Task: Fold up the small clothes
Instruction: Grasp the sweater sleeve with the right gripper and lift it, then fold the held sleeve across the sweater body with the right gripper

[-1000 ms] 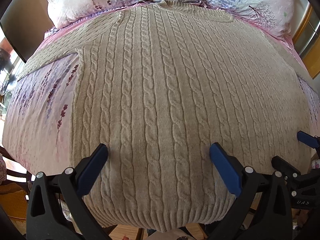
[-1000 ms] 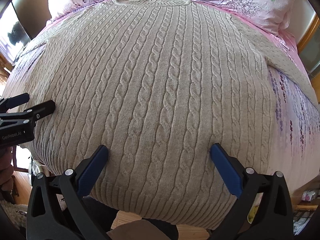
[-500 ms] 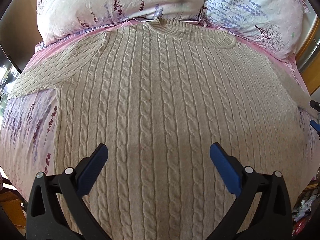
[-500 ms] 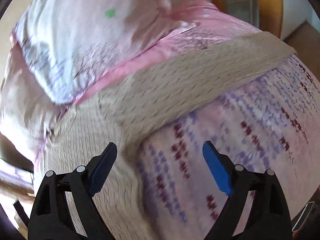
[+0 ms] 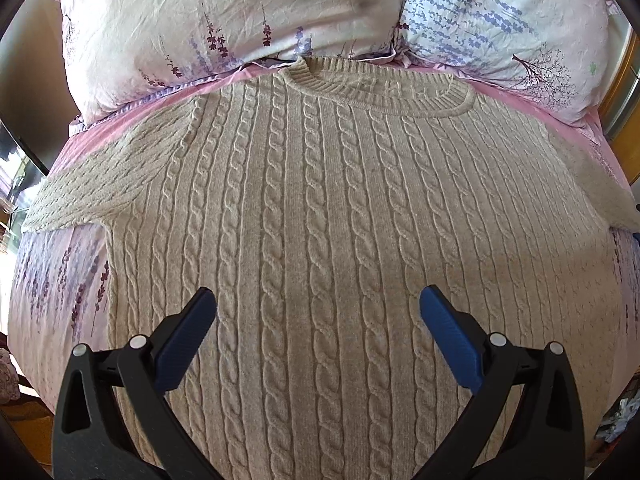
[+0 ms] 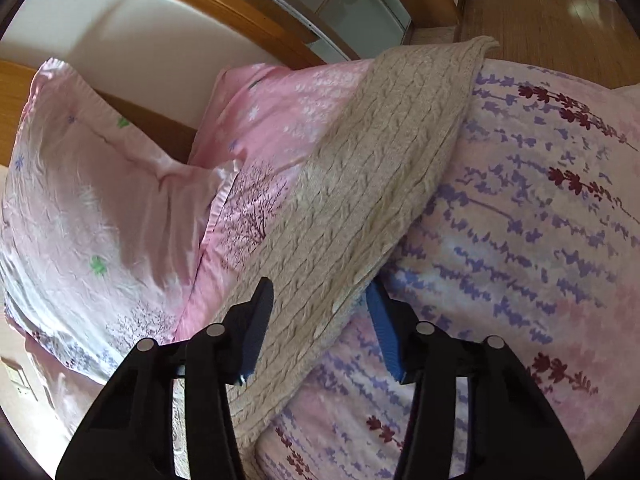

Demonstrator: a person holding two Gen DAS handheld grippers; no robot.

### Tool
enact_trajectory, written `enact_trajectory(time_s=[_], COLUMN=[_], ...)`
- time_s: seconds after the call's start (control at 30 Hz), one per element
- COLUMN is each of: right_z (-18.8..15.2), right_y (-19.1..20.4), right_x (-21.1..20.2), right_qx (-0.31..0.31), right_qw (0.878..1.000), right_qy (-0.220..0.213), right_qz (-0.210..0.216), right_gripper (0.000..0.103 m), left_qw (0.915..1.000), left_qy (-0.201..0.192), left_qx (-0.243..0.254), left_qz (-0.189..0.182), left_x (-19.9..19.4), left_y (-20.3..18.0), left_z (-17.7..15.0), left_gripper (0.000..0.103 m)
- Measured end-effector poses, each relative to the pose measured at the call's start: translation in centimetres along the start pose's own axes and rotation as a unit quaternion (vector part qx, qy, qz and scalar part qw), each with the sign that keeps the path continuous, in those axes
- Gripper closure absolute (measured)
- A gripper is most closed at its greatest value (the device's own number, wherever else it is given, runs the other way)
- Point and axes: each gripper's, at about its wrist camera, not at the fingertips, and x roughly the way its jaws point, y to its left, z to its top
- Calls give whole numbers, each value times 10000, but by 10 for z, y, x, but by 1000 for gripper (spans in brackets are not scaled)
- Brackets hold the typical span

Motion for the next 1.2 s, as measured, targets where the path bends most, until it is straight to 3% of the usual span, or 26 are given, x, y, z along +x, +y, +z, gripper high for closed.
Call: enact_trajectory(time_s=[0.17, 0.27, 0.43, 0.53, 0.67, 0.77, 0.83, 0.97, 1.07, 1.13, 1.2], right_z=[10, 12, -3, -27, -88, -148, -192, -267, -280, -271, -257], right_y=[-1, 7, 51, 90, 145, 171, 180, 184, 182, 179, 175], right_x=[4, 6, -11, -20, -24, -13, 1, 33, 40, 39, 37], right_qx=[96, -154, -1094, -1657, -2347, -2715, -2959, -3477, -3518, -3396, -3136], right_qw=[9995, 9988, 9927, 9841, 9622, 9416, 9263, 9013, 8985, 9025, 9114], right_qy=[-241, -269, -512, -390, 144, 827, 1365, 2124, 2303, 2352, 2366], right_qz=[-170, -381, -44, 514, 1376, 1810, 1890, 1470, 1258, 1217, 1223], right_gripper=[69, 90, 94, 94, 94, 94, 94, 94, 93, 91, 76], left_qw=[9999, 9999, 9999, 9999, 9966, 9936, 9927, 9906, 9901, 9902, 9902], left_qy=[15, 14, 11, 5, -198, -339, -391, -409, -466, -518, -532], left_qx=[24, 9, -33, -97, -440, -696, -795, -966, -963, -928, -915], left_qz=[132, 148, 131, -75, -662, -821, -821, -882, -910, -910, -913], left_x=[3, 3, 3, 3, -3, -8, -11, -15, -19, -22, -24], left_y=[0, 3, 9, 15, 30, 41, 46, 54, 57, 60, 62], left_z=[1, 2, 0, 0, -2, -2, -1, -2, -4, -4, -4], left_gripper=[2, 2, 2, 2, 2, 2, 2, 2, 2, 2, 2])
